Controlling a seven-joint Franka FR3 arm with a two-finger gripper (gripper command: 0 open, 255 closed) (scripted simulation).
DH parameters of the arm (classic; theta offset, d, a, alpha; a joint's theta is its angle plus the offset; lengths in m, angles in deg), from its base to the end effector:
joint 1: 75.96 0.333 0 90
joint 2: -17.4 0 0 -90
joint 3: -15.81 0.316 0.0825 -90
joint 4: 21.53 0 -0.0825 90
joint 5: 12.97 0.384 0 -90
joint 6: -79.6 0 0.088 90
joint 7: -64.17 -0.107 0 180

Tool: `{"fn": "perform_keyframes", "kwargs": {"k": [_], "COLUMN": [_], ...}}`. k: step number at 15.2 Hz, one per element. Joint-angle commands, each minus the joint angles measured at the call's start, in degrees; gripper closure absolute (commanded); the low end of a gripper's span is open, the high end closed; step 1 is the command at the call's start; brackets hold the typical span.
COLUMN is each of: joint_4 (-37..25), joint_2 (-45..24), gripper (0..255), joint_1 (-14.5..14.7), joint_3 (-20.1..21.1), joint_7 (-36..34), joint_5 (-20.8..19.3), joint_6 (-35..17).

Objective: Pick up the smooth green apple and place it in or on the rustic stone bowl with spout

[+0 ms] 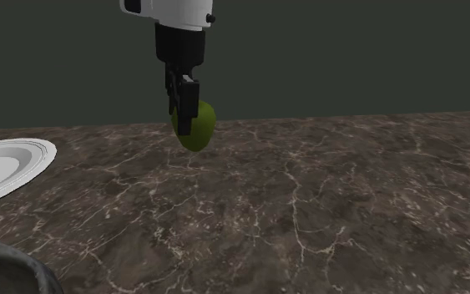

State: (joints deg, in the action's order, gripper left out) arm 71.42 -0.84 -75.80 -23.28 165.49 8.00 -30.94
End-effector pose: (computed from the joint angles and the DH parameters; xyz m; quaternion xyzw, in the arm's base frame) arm 0.5447 -0.3492 0.4779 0.8743 0.4786 0.0809 0.0054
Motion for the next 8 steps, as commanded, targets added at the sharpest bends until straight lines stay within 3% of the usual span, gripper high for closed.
{"fn": "perform_keyframes", "kwargs": {"k": [1,8], "joint_4": [0.0,-1.8], "joint_2": [-0.1,0.3], "gripper": [255,255], "joint_1": [0.0,-0.1], "joint_3": [0.0,-0.2], "joint_7": [0.0,-0.5], "joint_5": [0.0,-0.4], "joint_6": [0.0,2.1]}}
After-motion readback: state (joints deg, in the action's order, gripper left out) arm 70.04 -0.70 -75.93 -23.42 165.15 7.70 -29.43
